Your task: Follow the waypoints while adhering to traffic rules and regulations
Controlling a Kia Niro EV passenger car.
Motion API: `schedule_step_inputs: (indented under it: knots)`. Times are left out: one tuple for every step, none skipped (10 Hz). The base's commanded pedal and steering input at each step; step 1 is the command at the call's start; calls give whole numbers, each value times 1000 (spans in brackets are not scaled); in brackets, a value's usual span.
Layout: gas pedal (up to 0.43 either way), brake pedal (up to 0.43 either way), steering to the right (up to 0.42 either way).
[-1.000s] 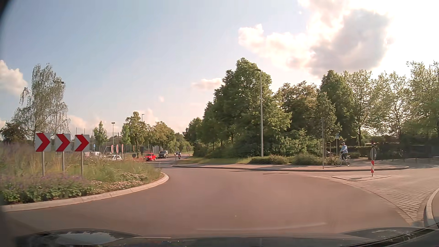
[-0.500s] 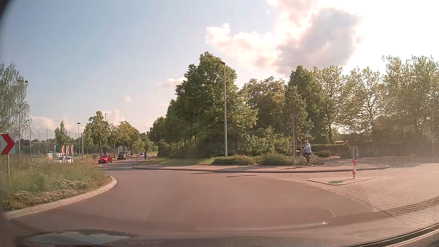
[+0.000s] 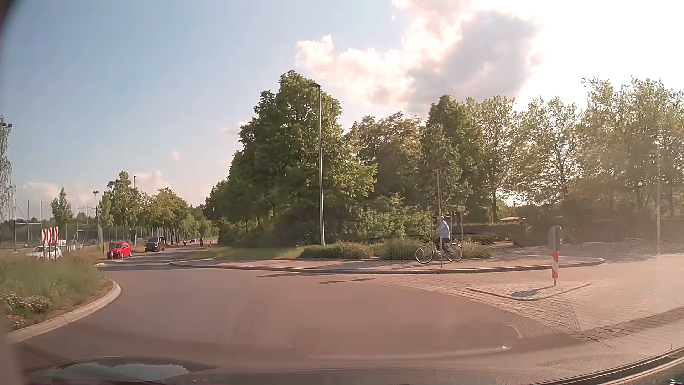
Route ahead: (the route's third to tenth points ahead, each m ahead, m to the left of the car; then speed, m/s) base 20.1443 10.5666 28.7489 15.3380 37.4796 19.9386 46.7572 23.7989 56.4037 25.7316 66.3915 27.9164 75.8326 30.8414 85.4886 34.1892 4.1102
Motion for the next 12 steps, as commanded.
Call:
schedule_step_inputs:
  knots:
    - [59,12,-26]
    - [28,12,-62]
    - [20,12,-96]
    - [8,12,-116]
    - [8,12,-136]
    - [0,12,-147]
    - [0,12,-150]
    - [8,12,-153]
    - [47,12,-161]
    - [87,12,-175]
    - [118,12,-186]
    - [138,12,-195]
